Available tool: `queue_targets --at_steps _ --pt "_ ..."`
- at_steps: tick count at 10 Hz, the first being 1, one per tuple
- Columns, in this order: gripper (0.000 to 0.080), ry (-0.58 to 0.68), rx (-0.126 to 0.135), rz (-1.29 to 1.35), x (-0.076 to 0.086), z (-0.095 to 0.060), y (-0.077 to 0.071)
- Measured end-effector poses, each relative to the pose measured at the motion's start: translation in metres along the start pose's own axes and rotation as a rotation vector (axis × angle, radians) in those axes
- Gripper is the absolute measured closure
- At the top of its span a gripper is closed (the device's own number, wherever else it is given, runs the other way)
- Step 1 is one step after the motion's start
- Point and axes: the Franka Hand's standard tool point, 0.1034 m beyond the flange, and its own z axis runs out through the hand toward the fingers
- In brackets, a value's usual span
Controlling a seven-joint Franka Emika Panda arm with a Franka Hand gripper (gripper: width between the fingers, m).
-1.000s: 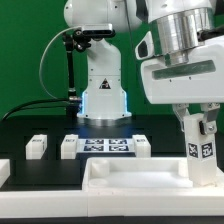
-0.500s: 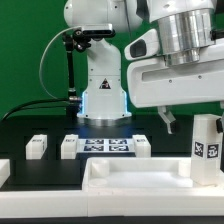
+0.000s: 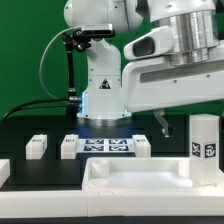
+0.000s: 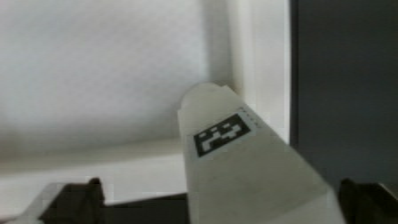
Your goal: Assemble desk
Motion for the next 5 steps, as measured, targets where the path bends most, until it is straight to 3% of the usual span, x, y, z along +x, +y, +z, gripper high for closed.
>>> queue_targets --at_steps 3,5 --pt "0.0150 -0.004 -0.012 -0.104 -0.0036 0.0060 -0.0034" --pt "0.0422 -0.004 -0.012 -0.071 -0.0036 0.0060 -0.0033"
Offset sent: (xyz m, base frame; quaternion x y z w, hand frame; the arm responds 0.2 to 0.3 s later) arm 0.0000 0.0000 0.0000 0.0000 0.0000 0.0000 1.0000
